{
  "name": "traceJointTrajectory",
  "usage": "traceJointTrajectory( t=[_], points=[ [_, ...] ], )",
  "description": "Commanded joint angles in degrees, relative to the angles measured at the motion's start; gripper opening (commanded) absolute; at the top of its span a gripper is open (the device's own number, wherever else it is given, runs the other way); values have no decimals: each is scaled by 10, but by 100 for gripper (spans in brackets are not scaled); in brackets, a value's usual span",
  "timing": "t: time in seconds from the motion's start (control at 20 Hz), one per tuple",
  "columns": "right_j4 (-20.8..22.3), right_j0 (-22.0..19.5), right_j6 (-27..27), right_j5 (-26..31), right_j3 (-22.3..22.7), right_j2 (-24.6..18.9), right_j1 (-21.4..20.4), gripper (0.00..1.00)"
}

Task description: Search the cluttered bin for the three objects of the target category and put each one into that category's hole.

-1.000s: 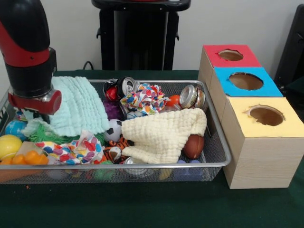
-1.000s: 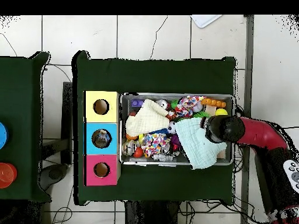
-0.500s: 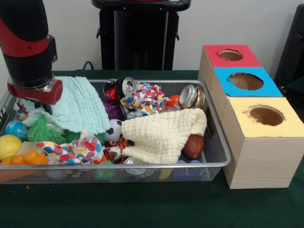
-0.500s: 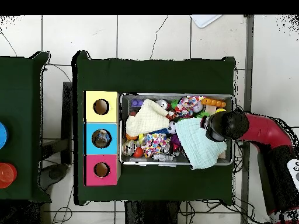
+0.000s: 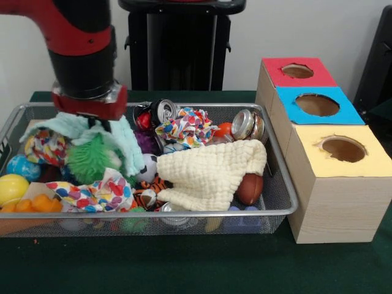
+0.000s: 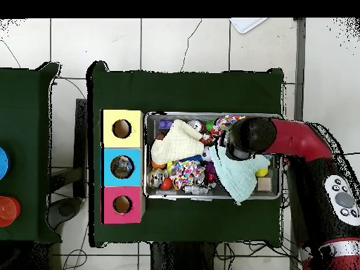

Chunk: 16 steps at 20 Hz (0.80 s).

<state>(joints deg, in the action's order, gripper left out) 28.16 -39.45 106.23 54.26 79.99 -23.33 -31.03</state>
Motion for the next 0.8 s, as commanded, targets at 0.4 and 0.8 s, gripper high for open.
traceJointTrajectory(
  t=[0.4,0.8],
  points=[
    [-102,104,123,115,-7,43,-31,0],
    [-142,132,141,98,10,75,-35,0]
  ],
)
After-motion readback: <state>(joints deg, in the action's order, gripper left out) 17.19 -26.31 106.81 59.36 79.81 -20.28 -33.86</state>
